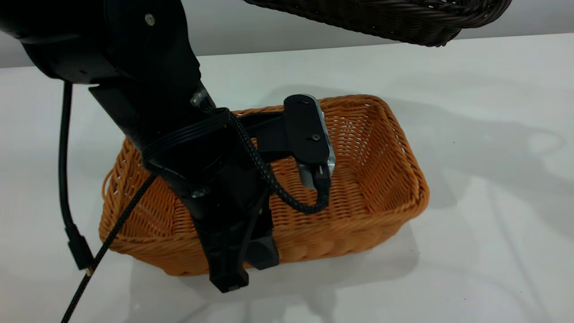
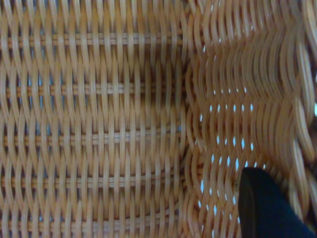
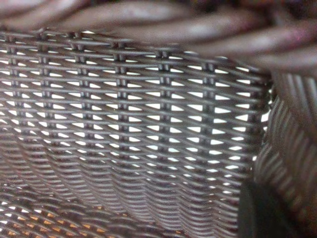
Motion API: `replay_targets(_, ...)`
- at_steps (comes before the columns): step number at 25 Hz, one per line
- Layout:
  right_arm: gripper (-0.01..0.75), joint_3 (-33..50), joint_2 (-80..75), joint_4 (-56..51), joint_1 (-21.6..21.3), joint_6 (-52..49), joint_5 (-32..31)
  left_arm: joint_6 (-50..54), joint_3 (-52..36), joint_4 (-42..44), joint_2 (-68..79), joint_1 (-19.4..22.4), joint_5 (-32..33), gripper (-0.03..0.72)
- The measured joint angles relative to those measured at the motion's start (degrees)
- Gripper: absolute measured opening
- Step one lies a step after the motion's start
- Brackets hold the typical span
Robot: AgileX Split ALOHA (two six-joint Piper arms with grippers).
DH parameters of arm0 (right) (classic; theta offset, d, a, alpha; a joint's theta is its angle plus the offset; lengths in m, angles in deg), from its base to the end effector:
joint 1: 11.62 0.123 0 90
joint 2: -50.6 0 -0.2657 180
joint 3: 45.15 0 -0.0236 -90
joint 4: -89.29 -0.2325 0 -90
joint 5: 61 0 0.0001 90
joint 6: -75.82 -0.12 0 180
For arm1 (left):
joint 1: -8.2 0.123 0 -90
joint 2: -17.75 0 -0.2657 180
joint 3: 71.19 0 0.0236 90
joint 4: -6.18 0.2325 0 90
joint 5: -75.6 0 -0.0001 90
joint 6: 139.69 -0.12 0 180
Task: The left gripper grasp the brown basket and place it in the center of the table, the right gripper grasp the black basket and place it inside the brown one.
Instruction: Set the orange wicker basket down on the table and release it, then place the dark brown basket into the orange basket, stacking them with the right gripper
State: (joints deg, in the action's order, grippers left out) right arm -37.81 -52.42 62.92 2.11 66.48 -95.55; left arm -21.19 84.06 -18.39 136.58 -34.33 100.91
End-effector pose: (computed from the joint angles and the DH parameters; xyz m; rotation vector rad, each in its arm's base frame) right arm 0.3400 0.1142 0.2315 0.2842 2.5383 0.6394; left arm 0.2154 -0.2266 0.0677 1.9210 2.1806 -0.2704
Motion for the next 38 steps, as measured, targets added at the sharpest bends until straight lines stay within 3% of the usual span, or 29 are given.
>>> replay_targets(3,0.121,0.00,0.00,0.00,0.00,0.00,-0.05,0.00,-0.04,0.07,0.00,0.00,0.17,0.109)
replay_targets(5,0.121,0.00,0.00,0.00,0.00,0.00,-0.22,0.15,-0.04,0.07,0.00,0.02,0.81,0.157)
replay_targets(8,0.121,0.00,0.00,0.00,0.00,0.45,-0.34,0.37,-0.11,1.15,0.00,0.02,1.53,0.290)
replay_targets(11,0.121,0.00,0.00,-0.06,0.00,0.90,-0.91,1.82,-0.11,1.46,0.00,0.02,1.04,0.471)
replay_targets(14,0.121,0.00,0.00,-0.06,0.00,1.39,-1.51,3.42,-0.05,1.59,-0.34,0.02,0.83,0.594)
replay_targets(16,0.121,0.00,0.00,-0.06,0.00,1.39,-1.58,3.46,-0.05,2.67,-1.41,0.02,0.89,0.638)
replay_targets(26,0.121,0.00,0.00,-0.06,0.00,1.39,-1.25,6.28,-0.05,5.64,-12.11,-0.08,3.78,0.657)
replay_targets(30,0.121,-0.06,-0.07,-0.06,0.00,2.18,-1.35,8.94,-0.05,5.82,-18.17,-2.20,5.73,0.657)
replay_targets(38,0.121,-4.39,-4.26,-0.14,0.13,7.88,-9.59,11.72,3.51,5.85,-34.33,-7.62,6.09,0.657)
